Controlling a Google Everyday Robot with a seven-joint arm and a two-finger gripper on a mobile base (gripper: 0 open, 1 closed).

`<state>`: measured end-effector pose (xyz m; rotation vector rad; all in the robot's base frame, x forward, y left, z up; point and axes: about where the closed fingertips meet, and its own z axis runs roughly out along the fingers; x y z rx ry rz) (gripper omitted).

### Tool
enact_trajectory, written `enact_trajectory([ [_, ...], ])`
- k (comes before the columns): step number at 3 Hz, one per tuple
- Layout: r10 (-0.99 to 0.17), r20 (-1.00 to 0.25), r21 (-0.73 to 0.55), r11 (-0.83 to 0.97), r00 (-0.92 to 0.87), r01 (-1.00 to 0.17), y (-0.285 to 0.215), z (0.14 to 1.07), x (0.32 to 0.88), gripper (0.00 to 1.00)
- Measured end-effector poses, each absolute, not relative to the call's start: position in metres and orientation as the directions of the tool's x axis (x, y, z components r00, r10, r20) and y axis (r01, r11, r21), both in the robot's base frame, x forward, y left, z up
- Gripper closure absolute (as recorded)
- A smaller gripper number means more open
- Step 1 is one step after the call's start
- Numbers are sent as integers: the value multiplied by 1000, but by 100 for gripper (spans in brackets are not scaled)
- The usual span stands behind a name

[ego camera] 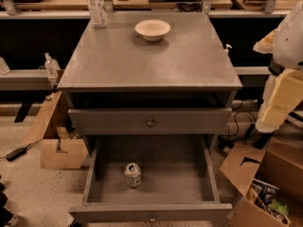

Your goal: Pick 7up can from middle drawer and place on counter

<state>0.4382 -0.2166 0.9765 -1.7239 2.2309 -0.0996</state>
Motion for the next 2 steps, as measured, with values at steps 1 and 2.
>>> enact_trajectory([
  [1,-953,-207,-247,270,-221,-931,-217,976,438,0],
  [2,-935,-292,-224,273,-202,-936,-218,948,443,0],
])
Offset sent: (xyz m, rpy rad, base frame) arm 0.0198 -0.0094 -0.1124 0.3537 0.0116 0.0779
